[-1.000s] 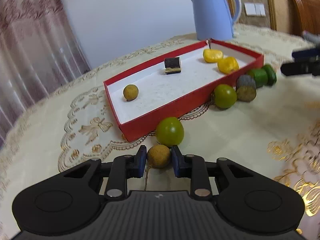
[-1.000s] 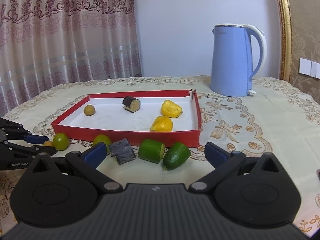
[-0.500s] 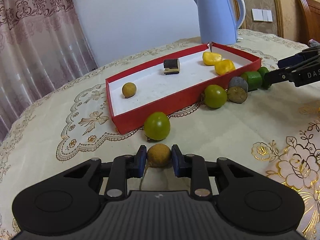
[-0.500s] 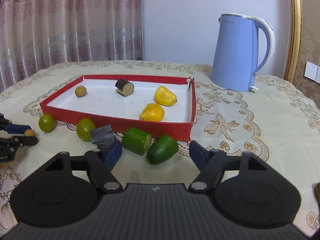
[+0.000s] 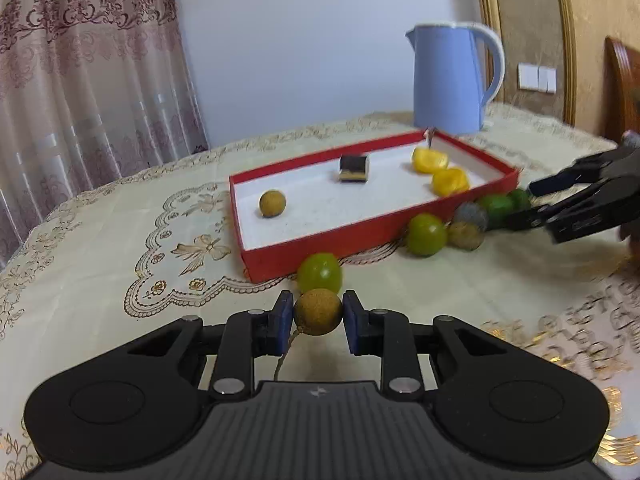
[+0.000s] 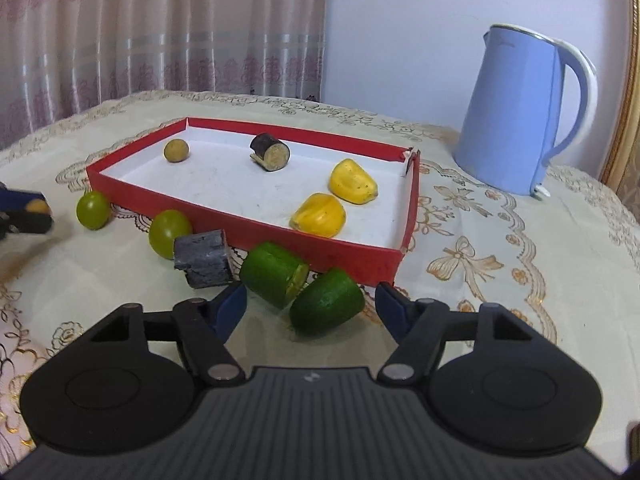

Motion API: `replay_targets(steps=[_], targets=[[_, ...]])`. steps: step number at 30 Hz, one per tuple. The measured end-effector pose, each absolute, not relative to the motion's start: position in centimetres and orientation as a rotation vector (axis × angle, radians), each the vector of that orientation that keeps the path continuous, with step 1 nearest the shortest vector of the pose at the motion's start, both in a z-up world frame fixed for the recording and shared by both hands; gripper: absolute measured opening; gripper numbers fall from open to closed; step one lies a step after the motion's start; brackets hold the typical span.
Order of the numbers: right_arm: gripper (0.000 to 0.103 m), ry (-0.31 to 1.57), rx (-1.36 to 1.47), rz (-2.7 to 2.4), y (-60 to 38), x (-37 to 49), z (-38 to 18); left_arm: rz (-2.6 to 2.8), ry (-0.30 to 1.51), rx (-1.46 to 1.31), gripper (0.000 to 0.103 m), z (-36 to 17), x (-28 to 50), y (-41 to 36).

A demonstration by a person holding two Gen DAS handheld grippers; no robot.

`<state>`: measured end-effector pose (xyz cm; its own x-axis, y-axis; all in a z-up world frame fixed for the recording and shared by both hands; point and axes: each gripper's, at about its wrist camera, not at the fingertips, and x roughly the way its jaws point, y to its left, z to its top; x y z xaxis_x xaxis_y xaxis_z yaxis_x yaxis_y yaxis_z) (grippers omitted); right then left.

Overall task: Organize fruits
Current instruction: 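Lift the longan toward the tray with the left gripper while right grasps a green cucumber chunk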

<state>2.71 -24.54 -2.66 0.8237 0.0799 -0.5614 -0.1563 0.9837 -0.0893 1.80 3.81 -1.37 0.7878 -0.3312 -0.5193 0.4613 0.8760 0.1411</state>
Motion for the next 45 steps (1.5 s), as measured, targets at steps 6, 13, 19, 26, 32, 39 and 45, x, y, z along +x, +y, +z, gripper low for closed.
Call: replay_targets(steps=[6, 13, 19, 26, 32, 39, 45], targets=[[0.059, 0.612, -0.16, 0.157, -24.9, 3.3, -2.8, -0.432, 0.467, 0.284, 0.026, -0.7, -0.4, 3.3], [0.039, 0.654, -0.2, 0.191, -24.9, 3.8, -2.9, -0.422, 0.48, 0.306, 0.026, -0.9, -1.1, 2.4], [0.038, 0.622, -0.169, 0.121, -25.3, 1.2, -2.7, -0.418, 0.494, 0.289, 0.026, -1.0, -1.0, 2.3], [0.038, 0.542, -0.058, 0.133, -25.3, -2.8, -1.6, -0.405, 0.499, 0.263, 0.026, -0.8, -0.8, 2.5], [0.038, 0.501, -0.046, 0.149, -24.4, -4.1, -0.4, -0.406, 0.486, 0.246, 0.026, -0.4, -1.4, 2.7], [0.038, 0.418, -0.009, 0.146, -23.7, -4.6, 1.5, -0.402, 0.462, 0.236, 0.026, 0.2, -1.7, 2.7], [0.038, 0.383, 0.043, 0.175, -23.6, -5.0, 2.3, -0.4, 0.42, 0.235, 0.026, 1.7, 0.2, 1.7]])
